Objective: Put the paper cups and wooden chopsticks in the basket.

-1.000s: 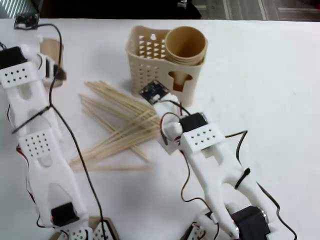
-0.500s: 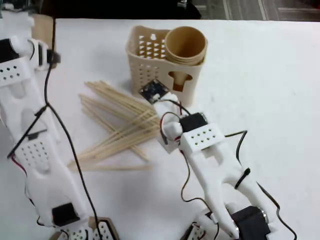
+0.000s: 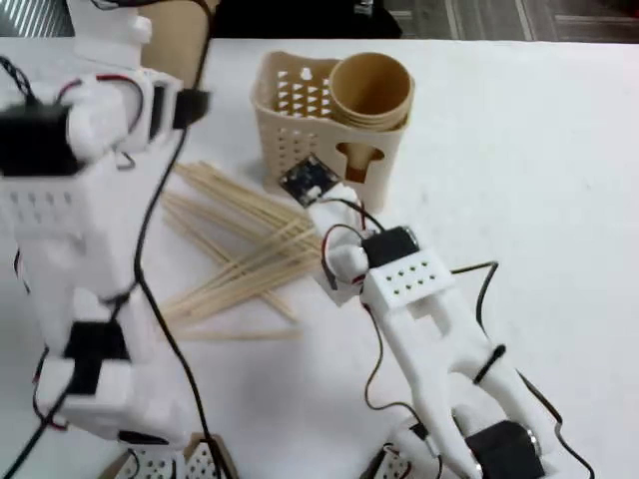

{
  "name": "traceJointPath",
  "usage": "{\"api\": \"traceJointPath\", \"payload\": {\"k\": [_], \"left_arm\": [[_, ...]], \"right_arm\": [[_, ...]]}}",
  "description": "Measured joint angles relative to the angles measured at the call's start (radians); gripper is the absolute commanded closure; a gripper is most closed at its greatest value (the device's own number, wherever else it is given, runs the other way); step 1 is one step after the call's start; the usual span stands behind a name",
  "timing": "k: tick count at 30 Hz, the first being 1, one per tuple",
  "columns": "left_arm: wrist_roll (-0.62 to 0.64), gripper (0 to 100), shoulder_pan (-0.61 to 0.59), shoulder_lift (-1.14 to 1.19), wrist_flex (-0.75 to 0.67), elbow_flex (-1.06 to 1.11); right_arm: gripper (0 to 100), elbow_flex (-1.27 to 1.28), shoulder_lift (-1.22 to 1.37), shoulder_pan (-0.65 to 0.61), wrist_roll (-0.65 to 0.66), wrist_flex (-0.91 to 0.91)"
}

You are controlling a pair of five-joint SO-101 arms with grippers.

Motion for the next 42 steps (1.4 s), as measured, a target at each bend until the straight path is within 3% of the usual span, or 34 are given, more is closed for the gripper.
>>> {"api": "traceJointPath", "payload": {"k": [8, 16, 21, 30, 39, 42], "left_arm": [[0.087, 75, 0.170, -0.069, -0.017, 0.029], [0.097, 75, 0.259, -0.132, 0.000, 0.069], [0.089, 75, 0.331, -0.301, 0.000, 0.224], [0.048, 75, 0.350, -0.621, -0.095, 0.727], [0.048, 75, 0.350, -1.057, -0.411, 1.392], [0.048, 70, 0.350, -1.183, -0.528, 1.634]], "right_arm": [[97.8, 0.106, -0.239, 0.011, 0.003, 0.009], [97.4, 0.121, -0.457, 0.265, -0.008, -0.020], [97.4, 0.121, -0.459, 0.305, -0.066, -0.035], [97.4, -0.043, -0.460, 0.310, -0.068, 0.074], [97.4, -0.305, -0.460, 0.310, -0.068, 0.222], [94.9, -0.336, -0.462, 0.310, -0.068, 0.239]]}}
